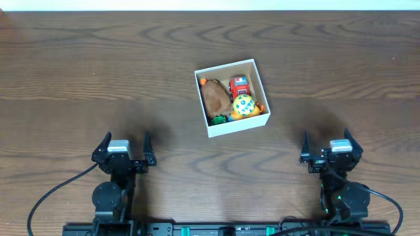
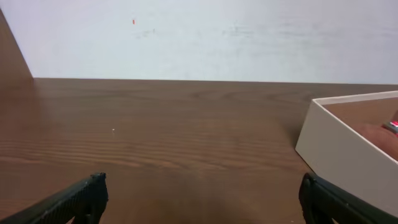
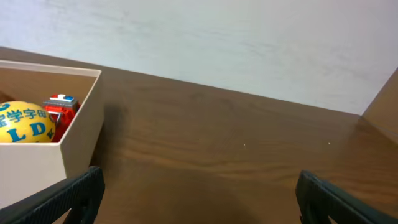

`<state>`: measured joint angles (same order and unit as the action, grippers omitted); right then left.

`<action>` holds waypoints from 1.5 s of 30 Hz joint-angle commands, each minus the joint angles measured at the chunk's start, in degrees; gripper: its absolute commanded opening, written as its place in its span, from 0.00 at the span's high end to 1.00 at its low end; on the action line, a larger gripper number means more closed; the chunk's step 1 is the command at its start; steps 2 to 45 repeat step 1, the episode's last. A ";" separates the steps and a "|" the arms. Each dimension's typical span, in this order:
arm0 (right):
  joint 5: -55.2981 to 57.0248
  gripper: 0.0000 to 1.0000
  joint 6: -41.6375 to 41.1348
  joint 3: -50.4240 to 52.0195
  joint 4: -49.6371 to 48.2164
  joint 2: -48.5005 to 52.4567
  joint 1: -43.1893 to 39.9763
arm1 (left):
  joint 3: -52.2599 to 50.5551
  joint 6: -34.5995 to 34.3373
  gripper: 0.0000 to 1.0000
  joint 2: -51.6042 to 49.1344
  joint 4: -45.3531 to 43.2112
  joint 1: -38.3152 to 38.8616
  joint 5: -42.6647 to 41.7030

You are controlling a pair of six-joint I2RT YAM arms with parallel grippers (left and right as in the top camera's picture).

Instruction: Pack container

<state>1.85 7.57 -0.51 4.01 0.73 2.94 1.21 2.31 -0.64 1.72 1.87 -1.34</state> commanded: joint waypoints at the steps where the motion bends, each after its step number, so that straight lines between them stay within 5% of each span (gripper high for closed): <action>1: -0.39 0.01 -0.24 0.20 0.13 -0.42 0.46 | -0.98 -0.68 0.02 -0.07 2.34 -0.13 0.70; 45: -0.39 0.01 -0.24 0.20 0.13 -0.42 0.46 | -0.98 -0.68 0.02 -0.07 2.34 -0.13 0.70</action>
